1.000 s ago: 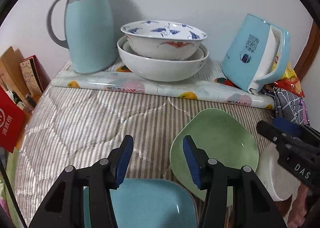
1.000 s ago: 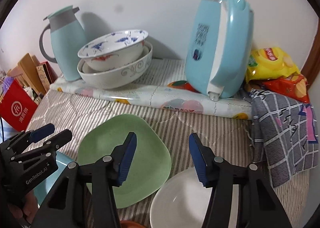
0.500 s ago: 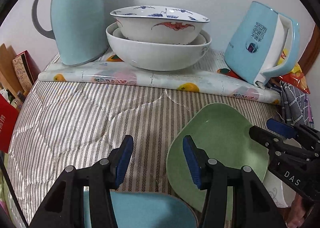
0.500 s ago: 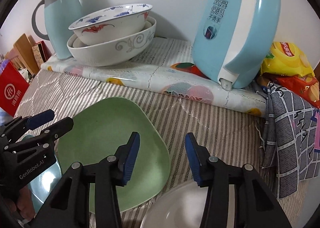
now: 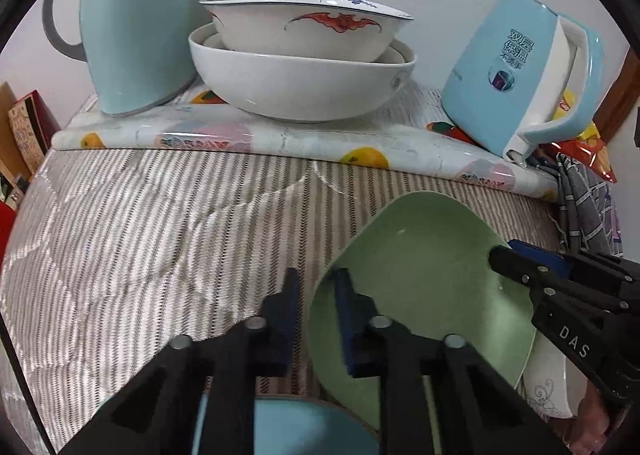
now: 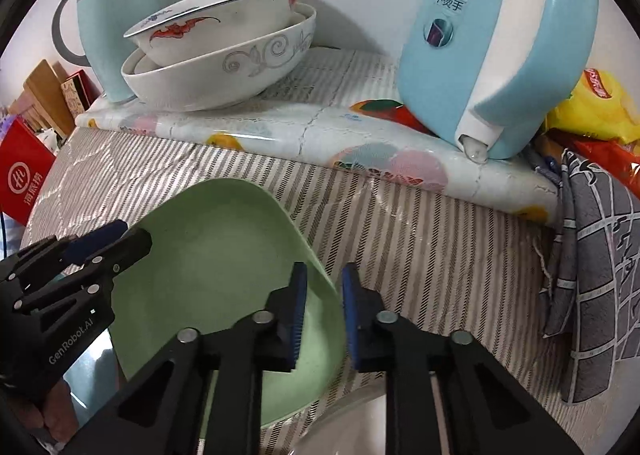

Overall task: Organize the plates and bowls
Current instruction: 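Move both tools to the green plate and close on its rim, then lift the green plate with both tools and lower it onto the light-blue plate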

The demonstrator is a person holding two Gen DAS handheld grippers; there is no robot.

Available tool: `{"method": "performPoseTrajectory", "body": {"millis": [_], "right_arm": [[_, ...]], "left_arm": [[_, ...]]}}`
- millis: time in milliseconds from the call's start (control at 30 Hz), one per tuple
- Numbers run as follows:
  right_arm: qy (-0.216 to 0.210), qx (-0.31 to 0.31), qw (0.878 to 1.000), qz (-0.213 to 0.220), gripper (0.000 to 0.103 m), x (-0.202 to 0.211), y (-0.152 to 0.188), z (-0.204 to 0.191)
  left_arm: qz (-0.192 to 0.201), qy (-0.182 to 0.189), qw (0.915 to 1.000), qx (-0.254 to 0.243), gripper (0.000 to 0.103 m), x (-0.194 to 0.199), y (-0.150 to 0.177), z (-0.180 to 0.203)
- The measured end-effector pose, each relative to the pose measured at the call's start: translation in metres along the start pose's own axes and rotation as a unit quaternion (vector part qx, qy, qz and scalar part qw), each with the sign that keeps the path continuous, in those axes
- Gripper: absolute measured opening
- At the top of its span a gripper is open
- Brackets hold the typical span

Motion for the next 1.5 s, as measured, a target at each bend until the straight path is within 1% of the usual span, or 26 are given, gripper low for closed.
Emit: {"method": "performPoseTrajectory", "body": {"millis": [233, 500, 767, 900, 1167, 1500], "right_arm": [[0.002, 0.005, 1.0, 0.023, 0.014, 0.008, -0.001, -0.001], [0.002, 0.006, 0.998, 0.056, 0.013, 0.032, -0.004, -0.008], [-0.007, 0.009, 0.997, 0.077, 0.013, 0.057, -0.001, -0.033], [-0.011, 0.01, 0.996, 0.084, 0.013, 0.067, 0.007, -0.049], [-0.02, 0.008, 0.996, 0.086, 0.013, 0.076, 0.031, -0.083], [-0.024, -0.015, 0.997, 0.07, 0.013, 0.065, 0.064, -0.109]], "left_arm": [[0.017, 0.001, 0.9998, 0.004, 0.014, 0.006, -0.003, 0.0], [0.046, 0.004, 0.9988, 0.012, 0.014, 0.033, -0.011, -0.008], [0.063, -0.003, 0.9979, 0.013, 0.014, 0.061, -0.009, -0.026], [0.067, -0.009, 0.9976, 0.013, 0.014, 0.075, 0.0, -0.04], [0.059, -0.014, 0.998, 0.014, 0.014, 0.09, 0.025, -0.07], [0.037, -0.013, 0.9992, 0.004, 0.015, 0.085, 0.057, -0.092]]}}
Point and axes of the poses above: each gripper's, at about its wrist camera, not at the fingertips, and x roughly against the way its jaws point, z to its right, y to its underside, the point moved 1 cm from there along -x, roughly the way its jaws point, and after that the axes turned 14 degrees about -y, right-handed, at the moved point
